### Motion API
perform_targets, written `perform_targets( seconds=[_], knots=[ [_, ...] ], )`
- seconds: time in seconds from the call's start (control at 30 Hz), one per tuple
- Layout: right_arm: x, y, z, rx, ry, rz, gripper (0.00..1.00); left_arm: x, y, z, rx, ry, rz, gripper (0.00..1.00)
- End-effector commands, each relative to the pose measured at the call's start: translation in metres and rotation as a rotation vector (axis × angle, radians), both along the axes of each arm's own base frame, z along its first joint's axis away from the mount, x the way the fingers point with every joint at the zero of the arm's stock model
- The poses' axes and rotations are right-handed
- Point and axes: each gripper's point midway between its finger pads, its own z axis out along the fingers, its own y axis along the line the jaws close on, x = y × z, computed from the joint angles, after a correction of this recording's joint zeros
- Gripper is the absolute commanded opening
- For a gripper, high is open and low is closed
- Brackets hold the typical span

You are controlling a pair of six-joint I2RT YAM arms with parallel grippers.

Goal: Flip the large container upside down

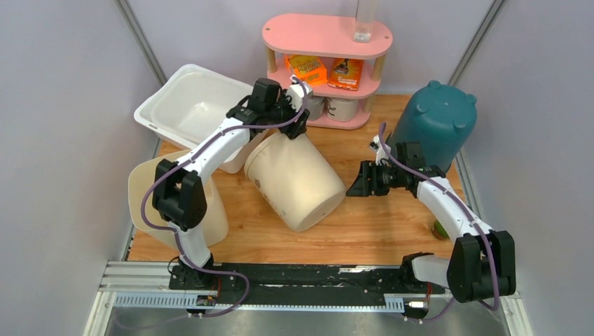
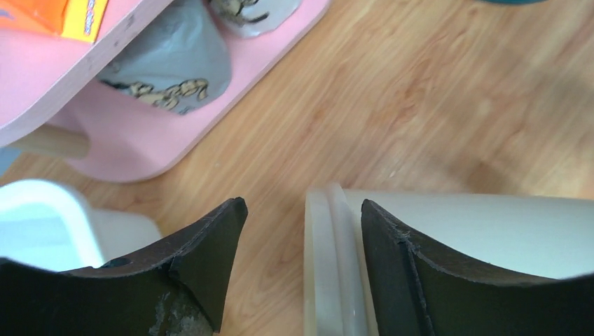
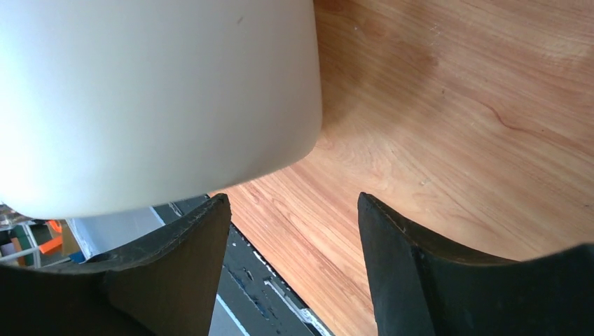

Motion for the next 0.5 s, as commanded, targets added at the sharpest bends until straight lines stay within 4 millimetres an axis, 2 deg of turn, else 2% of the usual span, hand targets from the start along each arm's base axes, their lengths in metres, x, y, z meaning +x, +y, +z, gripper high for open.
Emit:
perform_targets(
  seconds=[0.0,0.13,0.2,0.33,0.37,0.47],
  knots=[
    [0.008,0.003,0.024,0.002,-0.116,0.034,0.7,-0.025,0.043,-0.06,0.33,0.156,0.033,0.72],
    [0.01,0.001,0.026,-0.008,-0.129,0.021,0.7,-0.043,0.066,-0.069,0.488,0.179,0.06,0.73],
    [0.01,0.0,0.026,-0.01,-0.128,0.016,0.7,-0.05,0.072,-0.062,0.536,0.157,0.067,0.74],
    [0.01,0.0,0.03,-0.01,-0.14,0.009,0.7,-0.052,0.081,-0.039,0.579,0.155,0.132,0.8],
    [0.009,0.0,0.031,-0.01,-0.142,0.009,0.7,-0.052,0.083,-0.031,0.577,0.156,0.159,0.88],
    [0.006,-0.001,0.031,-0.01,-0.137,0.011,0.69,-0.055,0.088,-0.009,0.552,0.131,0.2,0.95]
  ],
)
